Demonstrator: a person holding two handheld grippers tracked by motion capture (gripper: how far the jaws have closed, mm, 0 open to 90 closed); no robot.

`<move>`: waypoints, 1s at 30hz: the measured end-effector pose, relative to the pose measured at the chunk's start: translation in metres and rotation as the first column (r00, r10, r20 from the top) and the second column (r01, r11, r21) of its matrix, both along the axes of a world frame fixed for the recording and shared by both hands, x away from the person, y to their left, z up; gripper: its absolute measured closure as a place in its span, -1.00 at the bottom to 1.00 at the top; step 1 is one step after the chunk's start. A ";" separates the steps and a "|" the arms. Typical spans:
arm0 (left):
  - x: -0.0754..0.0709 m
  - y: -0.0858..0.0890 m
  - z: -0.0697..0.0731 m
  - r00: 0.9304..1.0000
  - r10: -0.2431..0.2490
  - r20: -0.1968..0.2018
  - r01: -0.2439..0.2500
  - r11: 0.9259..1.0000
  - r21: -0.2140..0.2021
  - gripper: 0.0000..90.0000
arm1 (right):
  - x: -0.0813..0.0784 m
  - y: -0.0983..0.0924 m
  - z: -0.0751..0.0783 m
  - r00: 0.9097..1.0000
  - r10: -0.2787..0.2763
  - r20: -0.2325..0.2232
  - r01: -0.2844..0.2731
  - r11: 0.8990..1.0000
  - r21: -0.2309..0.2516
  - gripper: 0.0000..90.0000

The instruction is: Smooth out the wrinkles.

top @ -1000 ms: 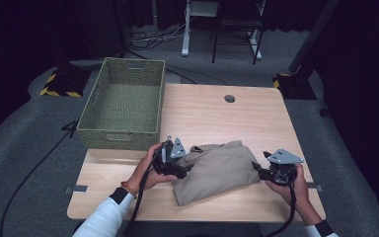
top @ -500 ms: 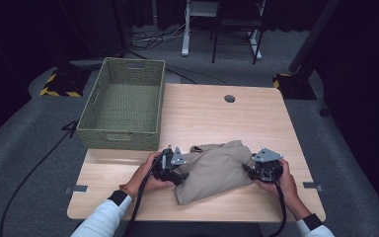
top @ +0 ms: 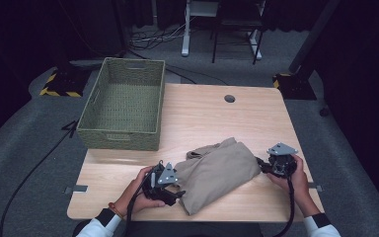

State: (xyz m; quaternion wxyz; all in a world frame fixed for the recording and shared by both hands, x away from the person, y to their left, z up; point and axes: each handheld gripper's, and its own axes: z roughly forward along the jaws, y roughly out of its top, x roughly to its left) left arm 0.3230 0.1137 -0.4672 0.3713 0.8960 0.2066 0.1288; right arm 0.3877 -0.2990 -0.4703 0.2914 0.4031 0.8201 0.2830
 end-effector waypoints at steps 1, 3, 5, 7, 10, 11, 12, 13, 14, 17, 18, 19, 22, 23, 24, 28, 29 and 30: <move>0.002 0.001 0.004 1.000 0.005 0.010 -0.005 1.000 -0.021 -0.50 | -0.004 0.001 0.004 1.000 0.015 0.008 -0.015 1.000 0.020 -0.12; 0.006 0.003 0.012 0.999 0.024 0.030 -0.023 0.999 -0.044 -0.51 | -0.014 0.007 0.011 0.997 0.068 0.023 -0.070 0.995 0.072 -0.13; 0.013 0.004 0.019 0.997 0.047 0.055 -0.043 0.997 -0.065 -0.52 | -0.027 0.017 0.015 0.992 0.124 0.037 -0.127 0.989 0.078 -0.14; 0.018 0.003 0.022 0.996 0.063 0.059 -0.059 0.995 -0.075 -0.52 | -0.042 0.030 0.019 0.980 0.193 0.045 -0.196 0.977 0.089 -0.16; 0.038 -0.006 0.019 0.996 0.072 0.052 -0.070 0.996 -0.054 -0.51 | -0.057 0.048 0.018 0.960 0.276 0.048 -0.279 0.955 0.101 -0.19; 0.043 -0.009 0.015 0.996 0.074 0.043 -0.073 0.996 -0.042 -0.50 | -0.062 0.054 0.017 0.950 0.308 0.045 -0.311 0.947 0.087 -0.20; 0.049 -0.011 0.011 0.997 0.075 0.014 -0.074 0.997 -0.038 -0.47 | -0.065 0.059 0.015 0.945 0.325 0.040 -0.328 0.941 0.087 -0.20; 0.055 -0.014 0.005 0.997 0.072 -0.013 -0.072 0.997 -0.020 -0.45 | -0.067 0.064 0.012 0.939 0.342 0.026 -0.343 0.934 0.097 -0.20; 0.058 -0.016 0.001 0.998 0.069 -0.013 -0.069 0.998 -0.002 -0.46 | -0.069 0.068 0.009 0.932 0.363 0.017 -0.363 0.927 0.094 -0.20; 0.068 -0.018 -0.011 0.993 0.063 -0.100 -0.063 0.998 0.002 -0.42 | -0.066 0.073 0.001 0.928 0.371 -0.010 -0.370 0.926 0.074 -0.20; 0.070 -0.019 -0.014 0.991 0.053 -0.125 -0.052 0.999 0.008 -0.41 | -0.064 0.073 -0.002 0.930 0.366 -0.022 -0.363 0.929 0.074 -0.21; 0.069 -0.019 -0.017 0.990 0.042 -0.133 -0.042 0.999 0.004 -0.41 | -0.062 0.072 -0.005 0.933 0.359 -0.028 -0.356 0.931 0.080 -0.21; 0.067 -0.020 -0.020 0.985 0.003 -0.170 -0.004 1.000 -0.010 -0.30 | -0.055 0.066 -0.008 0.944 0.327 -0.033 -0.323 0.942 0.086 -0.21; 0.065 -0.021 -0.021 0.983 -0.006 -0.182 0.004 1.000 -0.011 -0.29 | -0.052 0.063 -0.009 0.950 0.310 -0.033 -0.307 0.948 0.084 -0.21; 0.063 -0.023 -0.023 0.979 -0.031 -0.202 0.029 0.999 -0.014 -0.28 | -0.050 0.061 -0.010 0.954 0.299 -0.036 -0.295 0.952 0.085 -0.21; 0.048 -0.036 -0.025 0.968 -0.107 -0.226 0.105 0.994 -0.020 -0.28 | -0.036 0.050 -0.016 0.973 0.227 -0.047 -0.225 0.973 0.045 -0.18; 0.044 -0.040 -0.024 0.970 -0.115 -0.216 0.115 0.993 -0.010 -0.28 | -0.032 0.047 -0.019 0.978 0.202 -0.043 -0.201 0.979 0.022 -0.16; 0.042 -0.043 -0.024 0.971 -0.118 -0.208 0.120 0.993 -0.001 -0.29 | -0.028 0.043 -0.021 0.984 0.174 -0.042 -0.174 0.985 0.007 -0.16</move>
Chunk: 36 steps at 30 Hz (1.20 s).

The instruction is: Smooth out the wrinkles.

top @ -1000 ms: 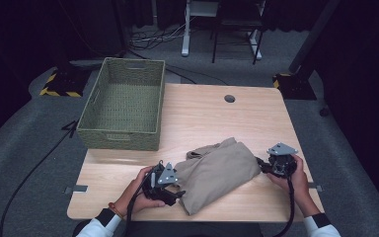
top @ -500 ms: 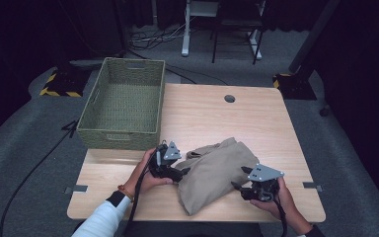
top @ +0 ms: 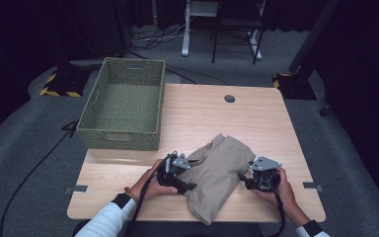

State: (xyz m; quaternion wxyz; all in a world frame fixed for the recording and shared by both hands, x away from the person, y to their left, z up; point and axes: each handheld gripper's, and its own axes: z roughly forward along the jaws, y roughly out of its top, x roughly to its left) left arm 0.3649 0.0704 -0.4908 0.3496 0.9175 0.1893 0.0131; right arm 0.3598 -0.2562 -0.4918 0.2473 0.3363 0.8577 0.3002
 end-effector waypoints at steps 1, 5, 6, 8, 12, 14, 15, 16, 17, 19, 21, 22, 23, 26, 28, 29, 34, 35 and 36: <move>-0.003 -0.005 0.000 1.000 -0.001 0.007 0.001 1.000 -0.001 -0.29 | 0.003 -0.004 -0.001 1.000 -0.015 -0.001 0.015 1.000 0.015 -0.14; -0.009 -0.016 -0.002 1.000 0.001 0.004 0.000 1.000 -0.017 -0.31 | 0.010 -0.019 0.002 0.997 -0.076 -0.021 0.078 0.994 0.071 -0.14; -0.011 -0.020 -0.004 1.000 0.013 0.007 -0.013 0.999 -0.029 -0.33 | 0.009 -0.019 0.004 0.997 -0.079 -0.011 0.080 0.995 0.067 -0.13; -0.016 -0.028 -0.004 1.000 0.024 0.019 -0.023 0.999 -0.030 -0.37 | 0.008 -0.020 0.007 0.996 -0.088 0.006 0.088 0.994 0.070 -0.12; -0.024 -0.037 -0.003 0.998 0.040 0.044 -0.039 0.999 -0.026 -0.38 | 0.010 -0.023 0.009 0.993 -0.114 0.021 0.113 0.992 0.065 -0.13; -0.027 -0.035 0.003 0.997 0.012 0.071 -0.011 1.000 -0.018 -0.38 | 0.013 -0.028 0.007 0.991 -0.136 0.015 0.135 0.989 0.062 -0.15; -0.027 -0.031 0.006 0.997 0.009 0.078 -0.008 1.000 -0.016 -0.43 | 0.013 -0.030 0.007 0.990 -0.144 0.011 0.143 0.987 0.067 -0.15; -0.026 -0.023 0.011 0.996 0.004 0.084 -0.002 1.000 -0.022 -0.46 | 0.012 -0.032 0.008 0.989 -0.151 0.011 0.149 0.986 0.073 -0.15; -0.025 -0.017 0.015 0.996 -0.002 0.091 0.004 1.000 -0.025 -0.47 | 0.011 -0.033 0.010 0.988 -0.153 0.014 0.151 0.985 0.084 -0.16; -0.023 -0.004 0.022 0.994 0.004 0.113 0.001 0.999 -0.045 -0.57 | 0.008 -0.034 0.013 0.989 -0.149 0.013 0.147 0.984 0.105 -0.19; -0.017 0.012 0.032 0.994 0.009 0.110 0.000 0.997 -0.082 -0.57 | 0.003 -0.034 0.017 0.991 -0.131 -0.001 0.131 0.984 0.118 -0.24; -0.015 0.017 0.034 0.994 0.012 0.111 -0.002 0.996 -0.091 -0.56 | -0.001 -0.032 0.019 0.994 -0.113 -0.003 0.112 0.986 0.123 -0.25; -0.013 0.022 0.037 0.991 0.035 0.125 -0.022 0.995 -0.102 -0.55 | -0.004 -0.031 0.020 0.995 -0.101 0.000 0.100 0.988 0.118 -0.26; 0.000 0.028 0.037 0.982 0.109 0.155 -0.095 0.991 -0.099 -0.53 | -0.013 -0.029 0.024 0.998 -0.069 -0.009 0.070 0.989 0.130 -0.30; 0.010 0.023 0.031 0.977 0.150 0.154 -0.140 0.987 -0.075 -0.51 | -0.018 -0.027 0.025 0.998 -0.057 -0.027 0.061 0.985 0.160 -0.31; 0.014 0.019 0.027 0.972 0.166 0.167 -0.160 0.986 -0.050 -0.50 | -0.020 -0.025 0.026 0.998 -0.044 -0.032 0.049 0.984 0.173 -0.32; 0.038 0.003 0.010 0.975 0.177 0.133 -0.174 0.984 -0.032 -0.40 | -0.028 -0.012 0.033 1.000 0.007 0.010 -0.009 0.980 0.198 -0.29; 0.039 0.001 0.009 0.977 0.170 0.127 -0.167 0.985 -0.031 -0.36 | -0.029 -0.010 0.034 1.000 0.010 0.007 -0.012 0.978 0.208 -0.29; 0.039 -0.002 0.007 0.981 0.157 0.116 -0.154 0.988 -0.034 -0.33 | -0.029 -0.009 0.034 1.000 0.015 0.007 -0.016 0.977 0.215 -0.29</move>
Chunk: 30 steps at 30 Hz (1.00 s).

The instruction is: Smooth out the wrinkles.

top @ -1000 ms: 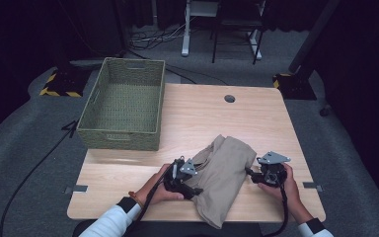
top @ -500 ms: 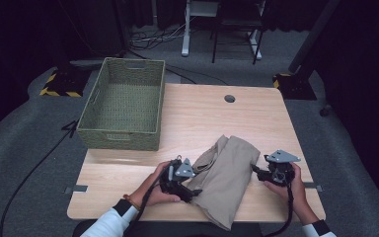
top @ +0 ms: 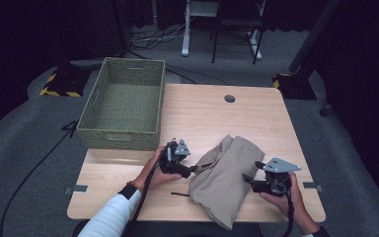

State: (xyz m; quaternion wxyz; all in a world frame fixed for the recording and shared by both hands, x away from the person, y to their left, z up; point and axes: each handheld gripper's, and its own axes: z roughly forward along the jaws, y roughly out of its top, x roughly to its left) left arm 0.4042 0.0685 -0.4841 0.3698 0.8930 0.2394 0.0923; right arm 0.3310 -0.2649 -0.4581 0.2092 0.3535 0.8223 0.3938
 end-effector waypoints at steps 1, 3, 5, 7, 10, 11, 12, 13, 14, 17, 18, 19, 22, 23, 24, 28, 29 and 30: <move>0.000 -0.002 -0.001 1.000 -0.031 -0.005 0.031 0.999 0.016 -0.30 | 0.000 0.002 0.000 1.000 0.006 -0.003 -0.006 1.000 0.006 -0.29; -0.005 -0.012 -0.007 0.995 -0.096 -0.039 0.099 0.993 0.060 -0.34 | 0.001 0.007 -0.003 1.000 0.014 -0.007 -0.014 1.000 -0.012 -0.29; -0.012 -0.020 -0.011 0.991 -0.132 -0.028 0.133 0.989 0.062 -0.34 | 0.005 0.009 -0.008 1.000 0.024 -0.016 -0.024 0.999 -0.026 -0.32; -0.015 -0.025 -0.010 0.989 -0.145 -0.036 0.147 0.987 0.063 -0.29 | 0.007 0.009 -0.009 1.000 0.021 -0.023 -0.022 0.999 -0.029 -0.33; -0.024 -0.037 -0.010 0.979 -0.203 -0.030 0.204 0.977 0.066 -0.28 | 0.019 0.007 -0.016 0.998 0.036 -0.054 -0.039 0.997 -0.065 -0.38; -0.025 -0.040 -0.010 0.977 -0.210 -0.034 0.212 0.975 0.065 -0.29 | 0.022 0.006 -0.018 0.997 0.046 -0.059 -0.051 0.995 -0.086 -0.38; -0.028 -0.043 -0.010 0.973 -0.230 -0.031 0.232 0.971 0.063 -0.29 | 0.025 0.005 -0.019 0.996 0.055 -0.064 -0.061 0.994 -0.094 -0.38; -0.030 -0.045 -0.010 0.971 -0.238 -0.033 0.240 0.968 0.069 -0.29 | 0.028 0.003 -0.020 0.995 0.066 -0.070 -0.072 0.993 -0.095 -0.38; -0.033 -0.048 -0.010 0.971 -0.239 -0.029 0.241 0.969 0.063 -0.30 | 0.030 0.002 -0.020 0.995 0.070 -0.072 -0.076 0.993 -0.095 -0.39; -0.038 -0.055 -0.010 0.964 -0.264 -0.029 0.266 0.962 0.064 -0.30 | 0.035 0.000 -0.019 0.994 0.087 -0.064 -0.093 0.991 -0.100 -0.39; -0.044 -0.062 -0.010 0.957 -0.289 -0.027 0.290 0.954 0.071 -0.31 | 0.036 0.000 -0.019 0.995 0.079 -0.058 -0.084 0.992 -0.096 -0.39; -0.047 -0.066 -0.011 0.954 -0.300 -0.027 0.301 0.952 0.063 -0.31 | 0.037 0.000 -0.018 0.995 0.075 -0.058 -0.080 0.992 -0.093 -0.37; -0.057 -0.072 -0.010 0.941 -0.337 -0.034 0.339 0.938 0.075 -0.36 | 0.036 -0.001 -0.016 0.997 0.068 -0.044 -0.071 0.994 -0.085 -0.34; -0.059 -0.072 -0.009 0.937 -0.349 -0.034 0.351 0.932 0.091 -0.39 | 0.036 -0.002 -0.016 0.997 0.062 -0.042 -0.065 0.994 -0.084 -0.34; -0.061 -0.071 -0.009 0.936 -0.351 -0.037 0.352 0.931 0.098 -0.44 | 0.036 -0.004 -0.015 0.997 0.058 -0.043 -0.061 0.995 -0.079 -0.33; -0.062 -0.047 0.003 0.942 -0.335 -0.010 0.335 0.940 0.063 -0.48 | 0.034 -0.011 -0.009 0.998 0.033 -0.046 -0.035 0.999 -0.034 -0.39; -0.059 -0.041 0.006 0.945 -0.326 -0.008 0.326 0.944 0.047 -0.48 | 0.033 -0.013 -0.006 0.998 0.031 -0.049 -0.032 0.999 -0.017 -0.42; -0.054 -0.032 0.012 0.957 -0.290 0.013 0.290 0.957 0.020 -0.48 | 0.032 -0.014 -0.005 0.999 0.025 -0.047 -0.025 1.000 -0.012 -0.44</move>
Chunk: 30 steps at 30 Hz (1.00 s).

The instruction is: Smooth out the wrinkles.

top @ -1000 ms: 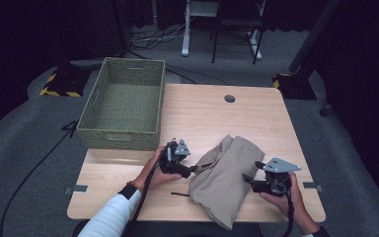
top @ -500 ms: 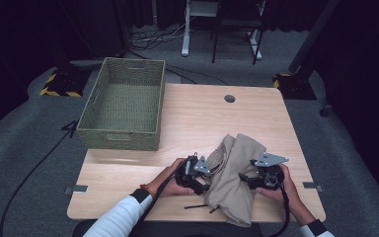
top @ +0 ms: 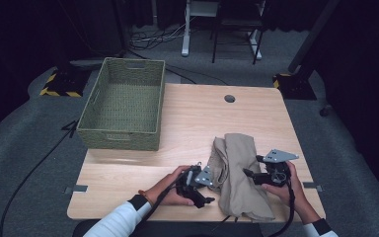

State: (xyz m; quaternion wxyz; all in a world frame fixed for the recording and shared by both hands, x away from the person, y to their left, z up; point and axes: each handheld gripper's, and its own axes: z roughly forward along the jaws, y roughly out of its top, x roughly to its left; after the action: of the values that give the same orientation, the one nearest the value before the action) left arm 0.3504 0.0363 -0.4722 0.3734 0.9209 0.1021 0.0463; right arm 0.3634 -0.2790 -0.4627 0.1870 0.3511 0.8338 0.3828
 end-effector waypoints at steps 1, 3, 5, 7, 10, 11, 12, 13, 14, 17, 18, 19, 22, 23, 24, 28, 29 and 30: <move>0.005 0.006 0.004 0.999 0.041 0.001 -0.041 0.999 -0.025 -0.46 | -0.001 -0.002 0.003 1.000 -0.015 -0.001 0.015 1.000 0.015 -0.47; 0.016 0.011 0.009 0.995 0.097 0.008 -0.096 0.993 -0.066 -0.40 | 0.000 -0.004 0.005 0.999 -0.035 -0.011 0.035 0.999 0.040 -0.52; 0.024 0.008 0.010 0.992 0.121 0.038 -0.119 0.991 -0.062 -0.40 | 0.002 -0.008 0.006 0.998 -0.047 -0.035 0.048 0.997 0.053 -0.56; 0.034 0.001 0.007 0.992 0.126 0.020 -0.124 0.990 -0.067 -0.40 | 0.006 -0.010 0.002 0.995 -0.058 -0.083 0.062 0.997 0.051 -0.62; 0.042 -0.013 -0.007 0.991 0.131 0.016 -0.131 0.991 -0.002 -0.34 | 0.015 -0.012 -0.009 0.985 -0.064 -0.162 0.076 0.994 0.075 -0.66; 0.043 -0.015 -0.010 0.992 0.126 0.016 -0.126 0.992 0.015 -0.36 | 0.019 -0.013 -0.014 0.977 -0.059 -0.205 0.080 0.992 0.097 -0.65; 0.043 -0.017 -0.014 0.994 0.114 0.004 -0.114 0.993 0.025 -0.36 | 0.022 -0.012 -0.016 0.973 -0.056 -0.225 0.081 0.991 0.104 -0.68; 0.044 -0.018 -0.017 0.994 0.107 -0.010 -0.107 0.994 0.033 -0.35 | 0.025 -0.011 -0.019 0.969 -0.058 -0.242 0.084 0.992 0.098 -0.73; 0.045 -0.019 -0.020 0.994 0.111 -0.022 -0.110 0.993 0.030 -0.33 | 0.027 -0.009 -0.020 0.967 -0.061 -0.245 0.085 0.993 0.086 -0.82; 0.044 -0.018 -0.026 0.993 0.100 -0.058 -0.100 0.995 0.003 -0.27 | 0.030 -0.006 -0.022 0.964 -0.076 -0.256 0.096 0.993 0.065 -0.92; 0.042 -0.018 -0.027 0.994 0.092 -0.051 -0.092 0.996 -0.007 -0.27 | 0.031 -0.005 -0.023 0.963 -0.081 -0.258 0.100 0.993 0.063 -0.99; 0.038 -0.020 -0.027 0.996 0.082 -0.047 -0.082 0.997 -0.002 -0.27 | 0.032 -0.005 -0.024 0.958 -0.085 -0.272 0.104 0.993 0.056 -0.99; 0.032 -0.026 -0.026 0.997 0.062 -0.044 -0.062 0.998 0.006 -0.27 | 0.036 0.000 -0.027 0.950 -0.046 -0.308 0.069 0.996 0.063 -0.99; 0.032 -0.026 -0.026 0.997 0.063 -0.041 -0.062 0.998 0.002 -0.27 | 0.037 0.002 -0.027 0.948 -0.033 -0.316 0.056 0.996 0.066 -0.99; 0.032 -0.026 -0.027 0.997 0.062 -0.045 -0.062 0.998 0.001 -0.27 | 0.037 0.003 -0.027 0.948 -0.019 -0.319 0.043 0.997 0.068 -0.99; 0.031 -0.028 -0.027 0.997 0.064 -0.039 -0.064 0.998 0.000 -0.27 | 0.037 0.015 -0.026 0.942 0.044 -0.334 -0.018 0.997 0.081 -1.00; 0.031 -0.028 -0.027 0.997 0.064 -0.039 -0.064 0.998 0.000 -0.27 | 0.037 0.015 -0.026 0.942 0.044 -0.334 -0.018 0.997 0.081 -1.00; 0.031 -0.028 -0.027 0.997 0.068 -0.039 -0.068 0.998 0.001 -0.27 | 0.038 0.022 -0.025 0.938 0.043 -0.345 -0.020 0.997 0.070 -1.00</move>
State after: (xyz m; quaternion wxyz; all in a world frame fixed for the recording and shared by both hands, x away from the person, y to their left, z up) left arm 0.3815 0.0078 -0.4990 0.3695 0.9176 0.1407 0.0408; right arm 0.4009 -0.2570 -0.4881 0.0198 0.4055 0.8462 0.3451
